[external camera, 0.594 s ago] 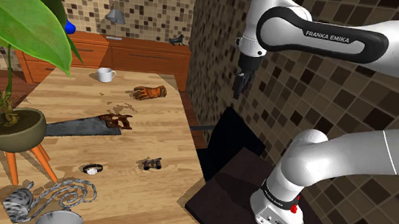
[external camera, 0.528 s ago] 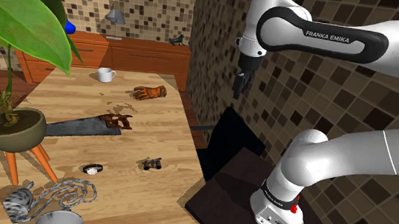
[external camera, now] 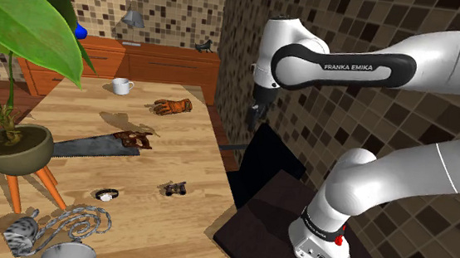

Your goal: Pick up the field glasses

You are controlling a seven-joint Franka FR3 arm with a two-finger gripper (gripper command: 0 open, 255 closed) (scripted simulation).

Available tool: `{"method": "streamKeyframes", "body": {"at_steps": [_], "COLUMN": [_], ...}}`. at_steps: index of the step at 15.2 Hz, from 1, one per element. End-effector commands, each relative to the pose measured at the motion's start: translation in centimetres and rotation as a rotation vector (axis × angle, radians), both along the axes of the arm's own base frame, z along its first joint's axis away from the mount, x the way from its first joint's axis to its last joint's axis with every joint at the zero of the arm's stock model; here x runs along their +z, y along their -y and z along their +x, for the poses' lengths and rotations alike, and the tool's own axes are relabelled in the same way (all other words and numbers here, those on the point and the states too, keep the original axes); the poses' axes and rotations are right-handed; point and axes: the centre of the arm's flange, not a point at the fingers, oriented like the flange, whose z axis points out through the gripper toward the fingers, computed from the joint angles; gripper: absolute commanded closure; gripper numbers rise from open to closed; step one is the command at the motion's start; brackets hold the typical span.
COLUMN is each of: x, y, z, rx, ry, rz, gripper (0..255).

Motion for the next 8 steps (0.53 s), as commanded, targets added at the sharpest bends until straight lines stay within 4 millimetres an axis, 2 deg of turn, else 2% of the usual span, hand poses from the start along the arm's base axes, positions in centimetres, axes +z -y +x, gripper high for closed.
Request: {"method": "streamKeyframes", "body": {"at_steps": [1, 8], "x": [-1.9, -8.9], "y": [-1.4, -6.3], "z": [1.1, 4.3], "rx": [0.001, 0.008], "ry": [0.012, 0.042], "rz": [0.0, -0.002], "gripper": [0, 0]}}
